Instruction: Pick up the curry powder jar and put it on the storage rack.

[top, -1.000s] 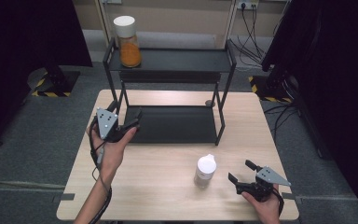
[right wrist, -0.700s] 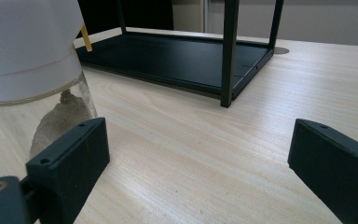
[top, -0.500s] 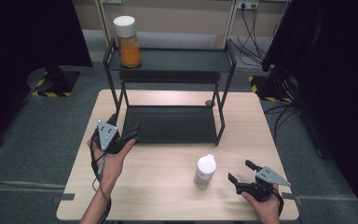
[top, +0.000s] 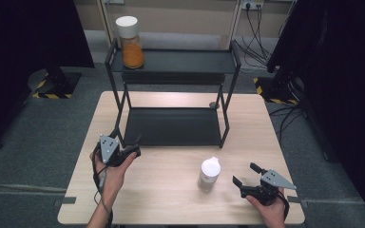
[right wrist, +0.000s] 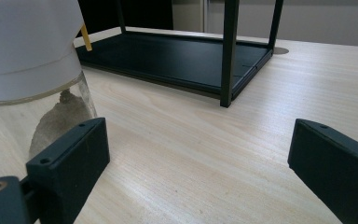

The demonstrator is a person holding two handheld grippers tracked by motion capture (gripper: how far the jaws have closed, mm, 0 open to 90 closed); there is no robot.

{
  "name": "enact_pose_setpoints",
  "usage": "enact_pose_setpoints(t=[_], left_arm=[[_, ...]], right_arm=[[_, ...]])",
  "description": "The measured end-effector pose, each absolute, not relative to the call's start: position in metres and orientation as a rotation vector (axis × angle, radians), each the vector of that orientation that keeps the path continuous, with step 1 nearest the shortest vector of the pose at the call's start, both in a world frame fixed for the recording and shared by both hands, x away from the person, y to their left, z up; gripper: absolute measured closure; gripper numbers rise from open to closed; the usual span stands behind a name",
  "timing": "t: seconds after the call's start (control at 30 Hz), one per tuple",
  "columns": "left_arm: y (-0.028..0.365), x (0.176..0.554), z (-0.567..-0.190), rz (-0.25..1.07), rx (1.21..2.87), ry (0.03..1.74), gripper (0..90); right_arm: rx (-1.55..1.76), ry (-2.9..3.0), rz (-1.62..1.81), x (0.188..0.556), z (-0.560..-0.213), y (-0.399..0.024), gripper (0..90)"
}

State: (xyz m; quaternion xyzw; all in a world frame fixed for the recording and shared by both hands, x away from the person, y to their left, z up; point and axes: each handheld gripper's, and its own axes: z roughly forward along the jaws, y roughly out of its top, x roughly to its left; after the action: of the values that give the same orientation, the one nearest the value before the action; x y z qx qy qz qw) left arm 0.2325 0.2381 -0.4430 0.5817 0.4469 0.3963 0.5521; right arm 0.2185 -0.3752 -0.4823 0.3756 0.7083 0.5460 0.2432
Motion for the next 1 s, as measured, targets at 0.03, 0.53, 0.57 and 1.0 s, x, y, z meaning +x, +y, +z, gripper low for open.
enact_pose_setpoints(t=[0.03, 0.53, 0.57, 1.0], left_arm=[[0.239, 0.232, -0.446, 0.934, 1.376, 1.054, 13.9], [0.238, 0.219, -0.484, 0.887, 1.389, 1.064, 13.4], [0.238, 0.219, -0.487, 0.884, 1.388, 1.065, 13.4], [0.234, 0.215, -0.503, 0.876, 1.400, 1.072, 13.5]], right_arm=[[1.026, 1.936, 1.491, 0.218, -0.482, -0.375, 5.7], [1.027, 1.936, 1.484, 0.218, -0.482, -0.374, 5.8], [1.026, 1.937, 1.484, 0.218, -0.482, -0.374, 5.8], [1.028, 1.935, 1.487, 0.218, -0.482, -0.374, 5.8]])
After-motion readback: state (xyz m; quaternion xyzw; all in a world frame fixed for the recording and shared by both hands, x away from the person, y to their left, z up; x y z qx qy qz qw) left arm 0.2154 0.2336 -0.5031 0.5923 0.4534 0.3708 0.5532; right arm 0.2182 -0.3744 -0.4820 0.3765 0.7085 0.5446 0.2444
